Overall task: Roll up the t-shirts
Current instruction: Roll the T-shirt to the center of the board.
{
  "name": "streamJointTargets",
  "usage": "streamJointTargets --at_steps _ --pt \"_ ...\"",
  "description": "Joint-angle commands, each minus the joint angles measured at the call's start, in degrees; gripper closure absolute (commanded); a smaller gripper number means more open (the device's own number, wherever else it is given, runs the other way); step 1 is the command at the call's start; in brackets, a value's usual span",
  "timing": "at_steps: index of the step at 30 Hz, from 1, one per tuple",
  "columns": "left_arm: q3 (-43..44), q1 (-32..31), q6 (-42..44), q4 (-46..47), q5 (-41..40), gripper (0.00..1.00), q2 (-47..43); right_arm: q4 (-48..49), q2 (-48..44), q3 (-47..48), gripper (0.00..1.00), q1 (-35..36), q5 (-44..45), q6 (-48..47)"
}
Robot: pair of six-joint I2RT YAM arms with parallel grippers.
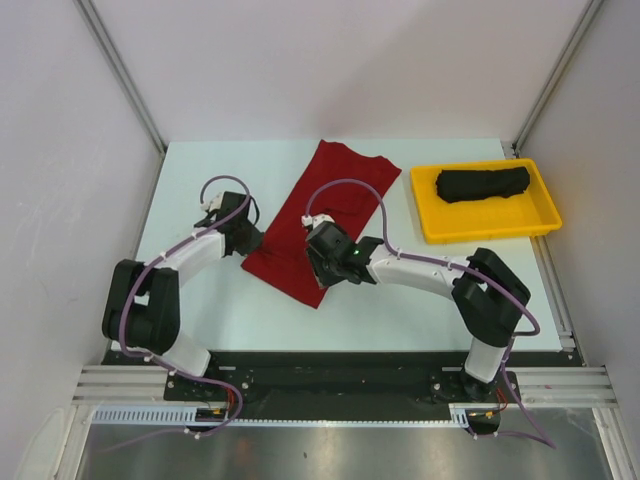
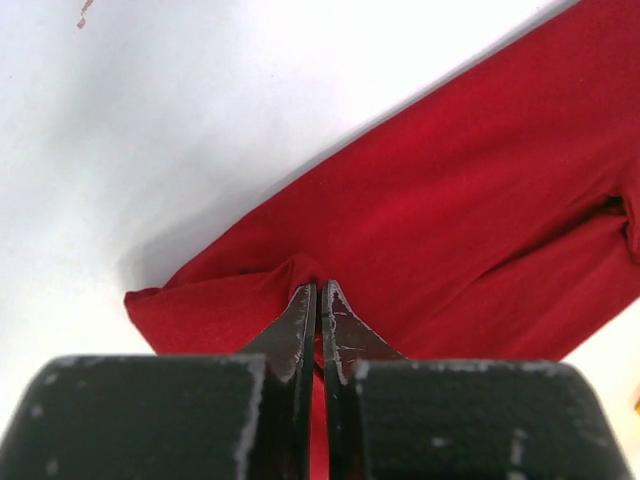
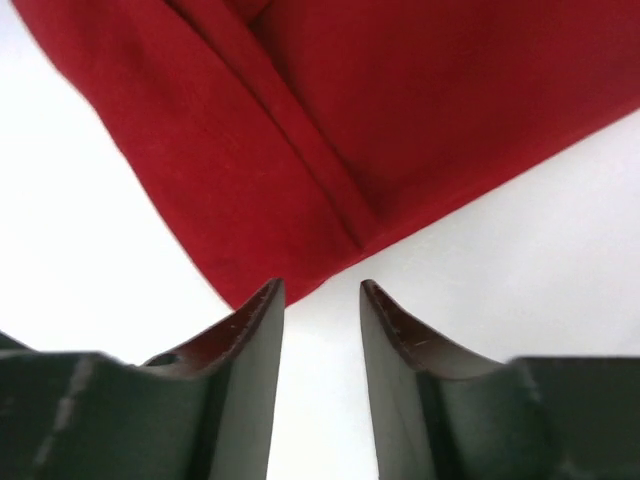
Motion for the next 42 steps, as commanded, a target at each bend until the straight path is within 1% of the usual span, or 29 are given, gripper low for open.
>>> streamJointTargets --at_steps 1,3,4,6,7,9,10,11,13,14,15,18,19,20,21,23,24,27,28,29,32,35,38,42 --pt "2.86 -0.37 0.93 2.02 -0.80 0.93 1.81 0.07 -4.70 -0.03 0.54 -0.66 3.89 1.97" --pt "2.86 -0.37 1.11 2.19 -1.24 0.89 1.73 -0.19 -5.75 -0.12 0.54 -0.40 4.86 2.23" --pt "2.77 -0.37 1.37 2.19 -1.59 0.81 1.73 -0.11 -5.76 -0.03 0.54 -0.14 5.13 2.24" --pt "3.03 -0.28 1.81 2.19 -2.29 0.74 1.29 0.59 -5.58 -0.03 0.54 1.88 6.44 1.89" --pt "3.21 -0.28 2.60 1.93 -2.73 0.68 1.12 0.94 -5.32 0.06 0.54 2.58 7.14 1.62" --pt "4.17 -0.20 3.48 1.41 -3.35 0.61 0.59 1.74 -4.09 -0.03 0.61 4.08 7.59 1.88" --pt "4.87 -0.02 4.27 1.05 -3.96 0.49 0.15 2.35 -3.56 -0.03 0.64 4.26 7.33 2.58" --pt "5.23 0.33 4.71 0.44 -4.32 0.43 -0.20 2.70 -2.60 -0.03 0.65 4.17 7.06 2.59" --pt "5.32 0.51 6.81 -0.53 -4.84 0.35 -2.39 3.23 -2.07 -0.03 0.66 3.82 7.24 3.11" --pt "5.06 0.42 7.61 -0.70 -4.85 0.35 -3.53 3.15 -1.80 -0.12 0.66 3.39 8.19 3.64" --pt "4.71 0.42 8.40 -1.23 -4.33 0.35 -5.37 3.06 -1.37 -0.03 0.66 3.12 8.64 4.08" --pt "1.90 -0.28 10.42 -1.23 -1.34 0.48 -8.19 1.92 -0.58 -0.03 0.66 1.89 10.40 5.66" --pt "-0.37 -0.72 10.69 -0.97 -0.72 0.61 -10.29 1.57 -0.31 -0.03 0.66 1.63 10.75 6.01" --pt "-1.70 -1.68 10.52 -0.19 0.76 0.66 -11.09 1.39 -0.05 -0.03 0.65 1.36 10.84 6.71" --pt "-3.10 -2.30 10.17 0.86 1.65 0.74 -12.15 1.30 0.48 -0.03 0.63 1.19 11.10 6.89" --pt "-6.97 -4.49 9.38 2.80 3.67 0.80 -13.82 1.21 1.27 -0.12 0.58 1.01 11.19 7.33" --pt "-8.11 -5.11 8.50 3.59 4.81 0.86 -13.74 1.39 1.62 -0.03 0.58 0.92 11.11 7.51" --pt "-10.76 -7.40 7.53 7.63 8.23 0.93 -12.16 1.91 2.77 -0.12 0.60 0.83 10.75 8.30" --pt "-10.85 -7.92 7.35 8.16 8.25 0.94 -11.29 1.91 3.12 -0.12 0.60 0.57 10.58 8.47" --pt "-10.68 -8.71 7.26 8.61 9.64 0.94 -9.71 1.91 3.30 -0.03 0.63 0.48 10.49 8.65" --pt "-10.68 -8.98 6.38 9.92 10.01 0.96 -7.59 1.91 3.73 -0.03 0.70 0.13 10.14 8.92" --pt "-9.54 -8.64 6.73 9.84 7.30 0.96 -4.78 1.74 4.26 -0.03 0.78 -0.05 9.44 8.92" --pt "-7.60 -7.50 7.79 8.44 4.56 0.96 -1.88 1.83 4.70 -0.03 0.82 -0.13 8.74 8.65" --pt "-7.33 -4.95 8.66 8.61 4.12 0.96 0.32 1.39 5.67 -0.03 0.82 -0.40 8.73 8.65"
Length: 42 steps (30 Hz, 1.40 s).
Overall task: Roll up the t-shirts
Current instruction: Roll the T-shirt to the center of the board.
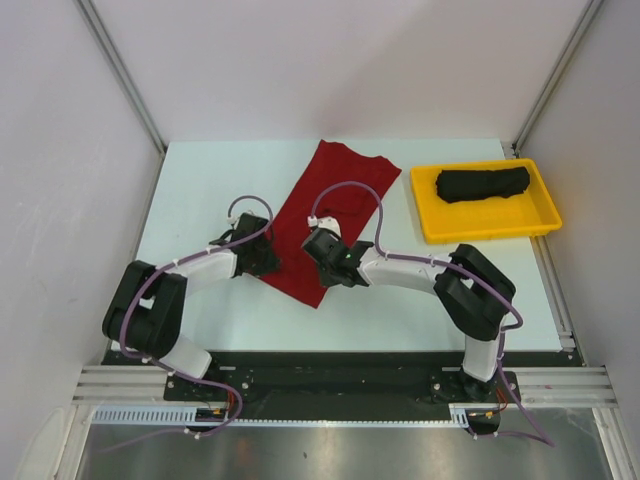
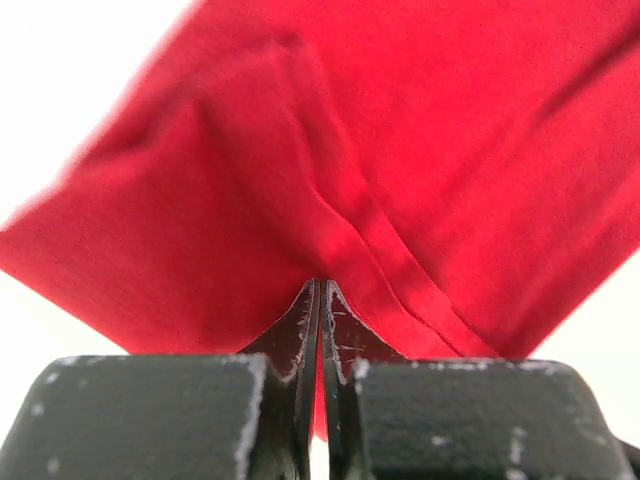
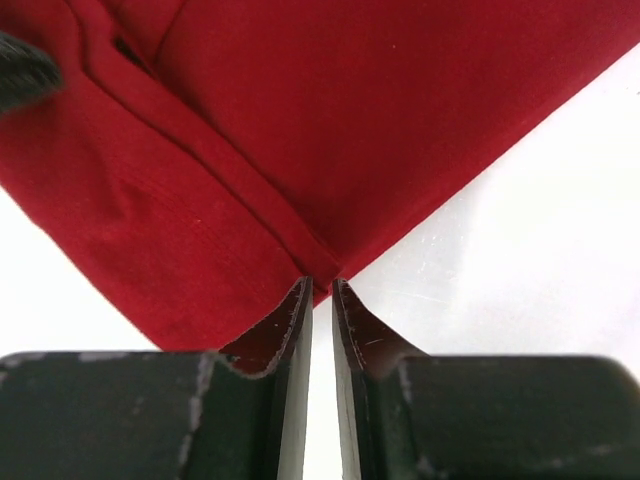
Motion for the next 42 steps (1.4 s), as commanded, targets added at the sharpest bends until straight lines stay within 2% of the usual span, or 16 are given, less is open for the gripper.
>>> streamJointTargets --at_steps 1,5,10,15,21,26,29,30,33,42 --pt "2.17 3.27 1.43 1.22 -2.26 0.96 1.48 0.14 1.58 -0.01 0.82 -0.55 0.01 0.46" --pt "2.17 3.81 2.14 1.31 -1.65 0.94 1.13 0.76 1.50 -0.88 0.80 -0.81 -0.34 0.54" --pt "2.70 4.16 2.66 0.09 -1.73 0.90 -0.79 0.58 -0.08 -1.85 0.84 -0.90 0.27 0.54" --pt "1.47 8.54 3.28 -0.53 -1.12 0.91 -1.42 0.67 -0.79 -2.73 0.93 -0.99 0.27 0.81" --pt "0.24 12.06 3.98 -0.01 -0.77 0.89 -2.65 0.76 -1.67 -3.52 0.96 -0.90 0.45 0.72" --pt "1.03 13.56 5.21 0.08 0.99 0.91 -0.10 0.14 -3.85 -3.52 0.93 -0.90 0.98 0.63" --pt "0.77 13.91 5.65 0.52 1.16 0.89 -0.62 -0.21 -7.89 -3.44 0.86 0.24 2.20 -0.07" --pt "0.85 14.00 5.74 0.35 1.25 0.89 -0.63 0.14 -8.87 -3.44 0.80 0.67 2.29 -0.68" --pt "1.03 14.18 5.83 0.34 1.25 0.89 -0.10 3.38 -10.28 -3.35 0.72 1.64 -0.33 -2.27" --pt "1.38 14.62 4.86 0.26 1.34 0.94 1.57 13.58 -2.12 2.71 0.71 3.75 -7.63 -6.57"
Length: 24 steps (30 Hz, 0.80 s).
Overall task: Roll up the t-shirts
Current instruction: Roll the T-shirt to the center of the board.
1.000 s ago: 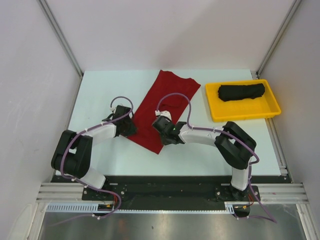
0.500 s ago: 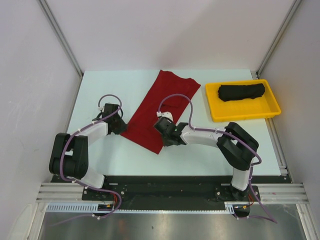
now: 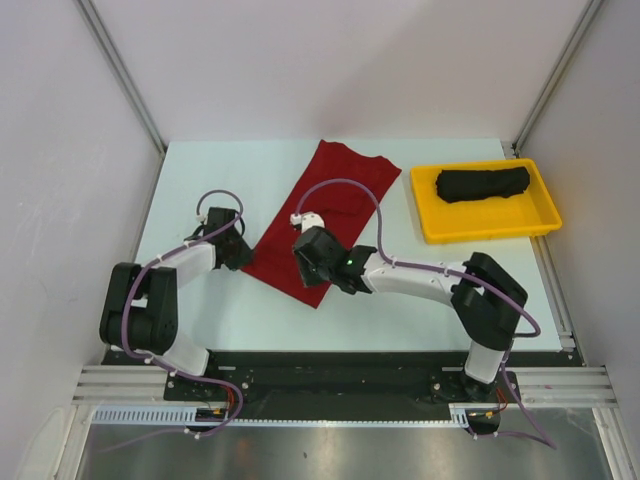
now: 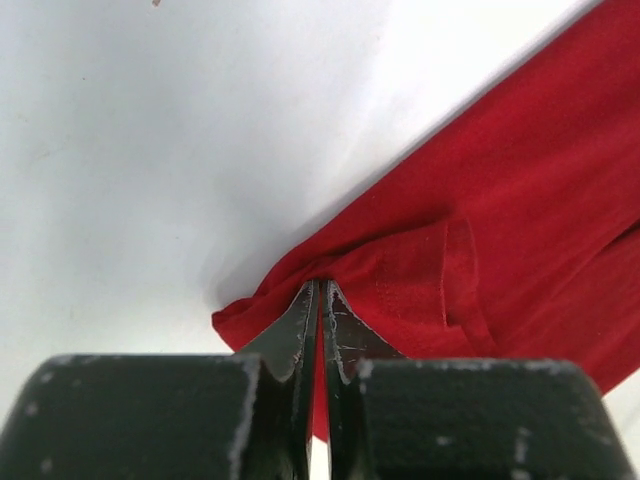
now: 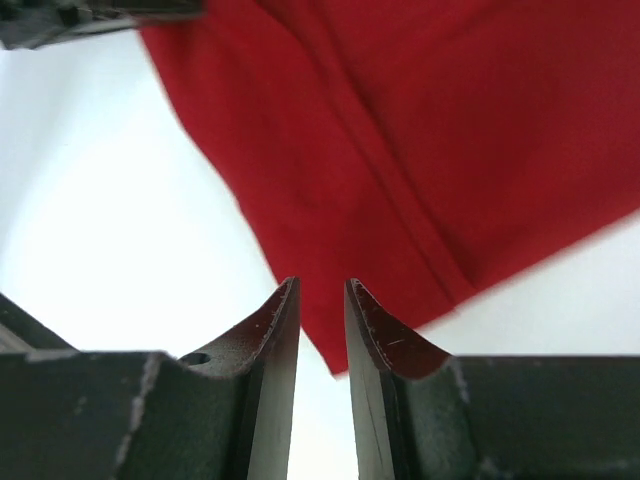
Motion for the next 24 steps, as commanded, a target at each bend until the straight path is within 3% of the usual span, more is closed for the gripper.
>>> streamJointTargets --at_steps 1,8,15,24 --pt "0.88 0.67 0.40 0.85 0.16 0.94 1.31 8.05 4.51 3.85 0.71 0.54 -3.77 -2.60" --pt "1.49 0.85 -0.12 0.49 0.16 0.96 2.63 9.56 10.66 7.46 0.71 0.45 -6.14 -2.42" --pt "2.11 1.20 -0.04 0.41 0.25 0.96 3.07 3.69 14.53 7.28 0.74 0.54 -3.51 -0.40" --pt "2.11 2.34 -0.04 0.67 0.69 0.96 3.51 0.95 9.19 2.19 0.76 1.60 1.50 1.71"
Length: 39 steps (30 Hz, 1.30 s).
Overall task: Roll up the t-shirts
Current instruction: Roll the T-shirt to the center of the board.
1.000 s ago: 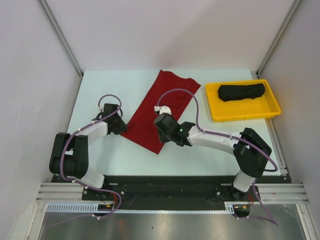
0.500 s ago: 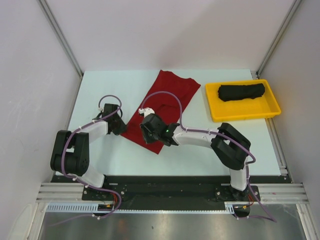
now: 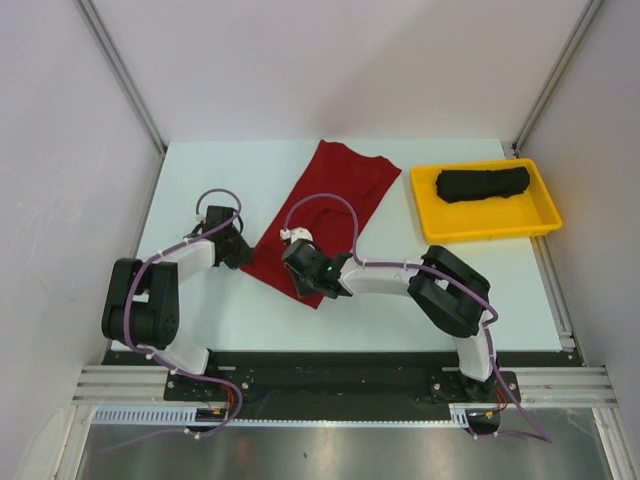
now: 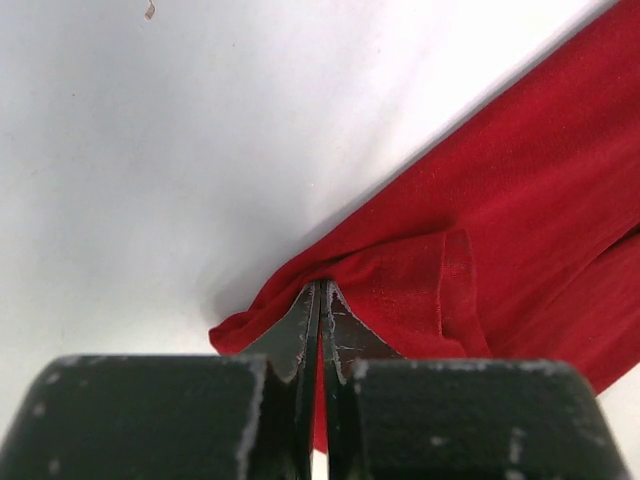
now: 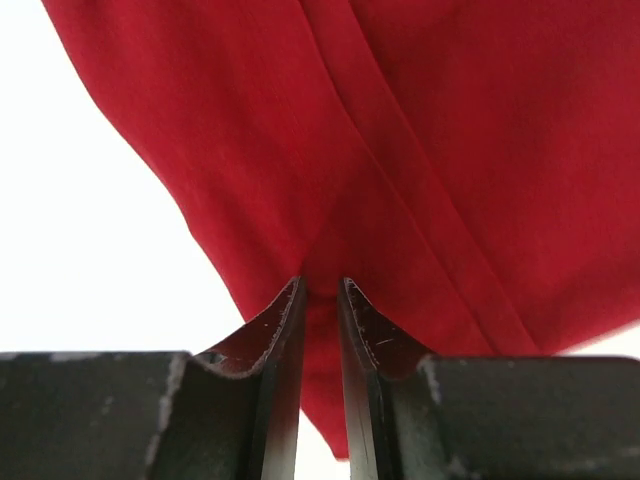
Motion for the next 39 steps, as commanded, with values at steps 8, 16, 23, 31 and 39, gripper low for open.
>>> streamJointTargets --at_steps 8,16,23,31,39 --pt "1.61 1.71 -0.08 0.32 -1.13 0.96 1.74 -1.33 -9.99 -9.01 0.76 -0.07 3.82 3.55" --pt "1.08 1.71 -0.43 1.38 0.63 0.96 1.56 2.19 -11.58 -15.60 0.76 0.02 1.54 5.31" --pt "2.22 1.80 -0.26 0.41 2.56 0.82 -2.29 1.41 -15.52 -15.79 0.75 0.20 2.85 3.56" --pt "-4.17 4.52 -2.98 -4.42 2.21 0.61 -15.82 0.17 -19.23 -15.35 0.67 5.02 8.83 -3.21" --pt "-12.97 5.49 -6.49 2.24 5.46 0.60 -19.97 -1.58 -14.58 -10.08 0.66 11.79 13.57 -11.91"
